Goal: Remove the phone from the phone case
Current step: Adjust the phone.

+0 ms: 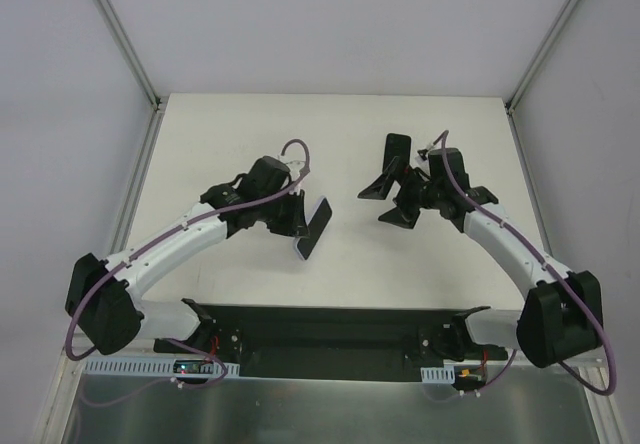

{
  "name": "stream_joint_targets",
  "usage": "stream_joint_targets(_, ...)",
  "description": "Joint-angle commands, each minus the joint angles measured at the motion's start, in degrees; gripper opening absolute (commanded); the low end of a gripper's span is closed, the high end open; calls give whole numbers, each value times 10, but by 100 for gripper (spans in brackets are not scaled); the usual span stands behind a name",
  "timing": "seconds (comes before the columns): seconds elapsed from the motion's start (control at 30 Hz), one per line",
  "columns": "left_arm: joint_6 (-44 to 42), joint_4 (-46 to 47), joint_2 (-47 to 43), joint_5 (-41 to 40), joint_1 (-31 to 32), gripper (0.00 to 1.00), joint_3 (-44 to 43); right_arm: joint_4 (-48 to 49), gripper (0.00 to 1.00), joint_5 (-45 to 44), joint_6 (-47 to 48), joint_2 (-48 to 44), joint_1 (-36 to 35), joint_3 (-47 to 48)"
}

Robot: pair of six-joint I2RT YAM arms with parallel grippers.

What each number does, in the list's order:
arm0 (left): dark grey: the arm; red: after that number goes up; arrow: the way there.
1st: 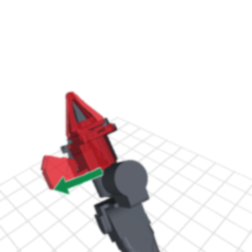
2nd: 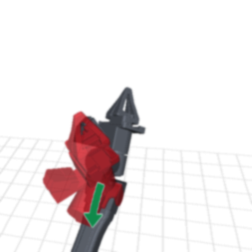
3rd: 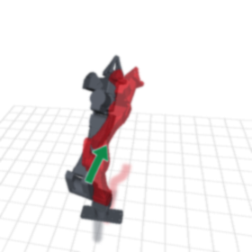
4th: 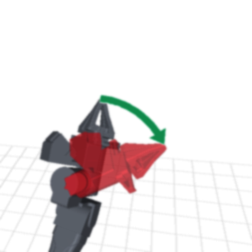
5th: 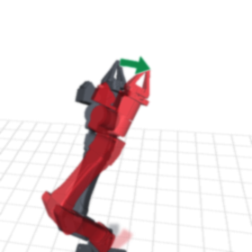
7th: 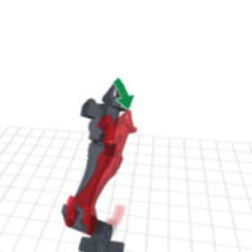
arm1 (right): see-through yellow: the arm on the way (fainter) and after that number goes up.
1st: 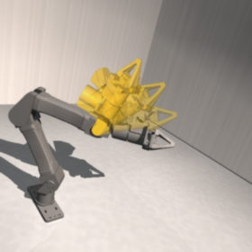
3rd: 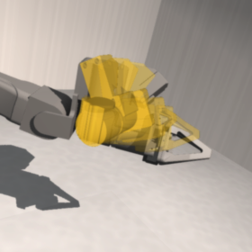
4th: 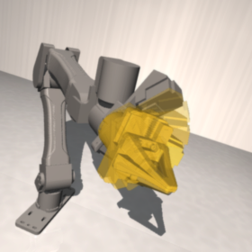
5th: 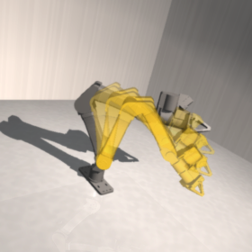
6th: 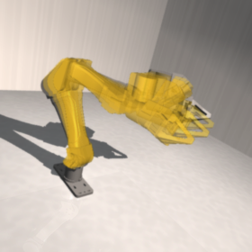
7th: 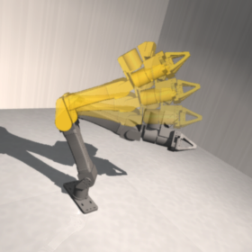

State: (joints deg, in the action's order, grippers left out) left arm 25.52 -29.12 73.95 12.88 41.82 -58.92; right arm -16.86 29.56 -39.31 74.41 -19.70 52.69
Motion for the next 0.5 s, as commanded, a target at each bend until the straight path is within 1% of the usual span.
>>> stream_joint_targets(0.0, 59, 96, -41, 149, -44, 0, 4, 65, 99, 60, 63, -69, 1, -41)
stream_joint_targets(0.07, 85, 113, -47, 183, -56, 0, 6, 76, 99, 93, 60, -84, 2, -59)
stream_joint_targets(0.13, 108, 150, -56, 209, -75, 0, 17, 131, 99, 131, 21, -109, 1, -100)
stream_joint_targets(0.17, 135, 168, -60, 226, -81, 0, 22, 180, 98, 139, 3, -118, 1, -115)
stream_joint_targets(0.2, 151, 206, -67, 235, -90, 0, 35, 200, 98, 145, -27, -136, -1, -127)
stream_joint_targets(0.23, 166, 231, -70, 241, -95, 0, 43, 213, 98, 149, -33, -143, -3, -142)
stream_joint_targets(0.27, 200, 252, -72, 248, -99, 0, 50, 224, 96, 150, -38, -149, -4, -144)
stream_joint_targets(0.3, 216, 274, -74, 262, -104, 0, 63, 228, 96, 154, -40, -154, -13, -143)
stream_joint_targets(0.33, 230, 320, -73, 268, -111, 0, 67, 230, 95, 167, -38, -154, -17, -132)
stream_joint_targets(0.37, 253, 339, -72, 275, -114, 0, 71, 229, 95, 170, -35, -154, -22, -128)
stream_joint_targets(0.47, 283, 399, -62, 296, -127, 0, 80, 227, 93, 166, -36, -150, -29, -111)
